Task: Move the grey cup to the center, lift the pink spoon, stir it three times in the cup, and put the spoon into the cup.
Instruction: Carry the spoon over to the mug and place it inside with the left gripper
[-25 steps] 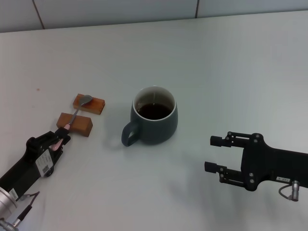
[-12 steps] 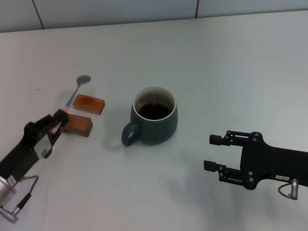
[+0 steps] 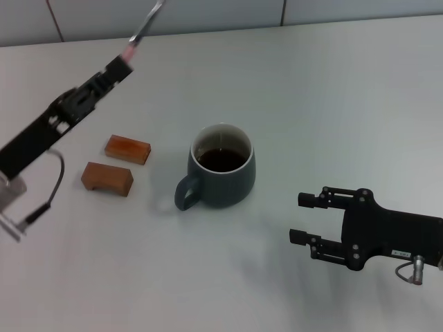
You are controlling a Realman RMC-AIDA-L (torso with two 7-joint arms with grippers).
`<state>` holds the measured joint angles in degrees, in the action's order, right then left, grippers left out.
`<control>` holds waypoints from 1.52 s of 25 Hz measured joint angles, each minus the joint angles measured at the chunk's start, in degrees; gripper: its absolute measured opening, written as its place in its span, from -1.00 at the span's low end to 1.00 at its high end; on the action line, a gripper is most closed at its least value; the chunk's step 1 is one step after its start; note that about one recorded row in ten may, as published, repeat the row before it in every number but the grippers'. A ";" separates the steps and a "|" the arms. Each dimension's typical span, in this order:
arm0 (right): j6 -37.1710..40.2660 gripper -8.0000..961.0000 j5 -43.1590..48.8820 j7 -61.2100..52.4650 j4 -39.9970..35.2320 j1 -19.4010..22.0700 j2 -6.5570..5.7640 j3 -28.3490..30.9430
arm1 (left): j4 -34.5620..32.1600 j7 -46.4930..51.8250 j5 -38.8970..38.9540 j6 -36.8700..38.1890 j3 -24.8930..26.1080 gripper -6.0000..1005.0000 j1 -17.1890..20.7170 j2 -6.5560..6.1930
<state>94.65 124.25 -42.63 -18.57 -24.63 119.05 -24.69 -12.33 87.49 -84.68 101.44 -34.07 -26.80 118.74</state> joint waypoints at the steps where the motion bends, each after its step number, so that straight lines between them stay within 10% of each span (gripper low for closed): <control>1: -0.12 0.27 -0.03 0.01 0.15 -0.06 0.06 0.00 | -4.92 -0.20 -0.03 1.74 -2.97 -0.72 -1.45 -0.11; 9: -0.83 0.27 -0.35 0.09 0.22 0.01 0.12 0.03 | -30.55 4.67 -1.62 2.54 -13.74 -0.72 -3.02 -0.69; 11: -0.88 0.27 -0.38 0.14 0.21 0.09 0.13 0.25 | -47.17 8.45 -11.58 1.22 -15.62 -0.72 -3.77 -0.67; 19: -1.35 0.27 -0.42 0.10 0.20 0.19 0.13 0.39 | -64.66 12.99 -29.99 2.47 -16.76 -0.72 -7.34 -0.64; 38: -1.68 0.27 -0.16 0.05 0.20 0.55 -0.05 0.44 | -78.39 22.47 -53.65 2.21 -36.25 -0.72 -13.69 0.04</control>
<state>92.97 124.09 -42.58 -18.37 -24.08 119.00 -24.25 -90.72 109.96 -138.32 103.66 -70.32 -40.49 118.78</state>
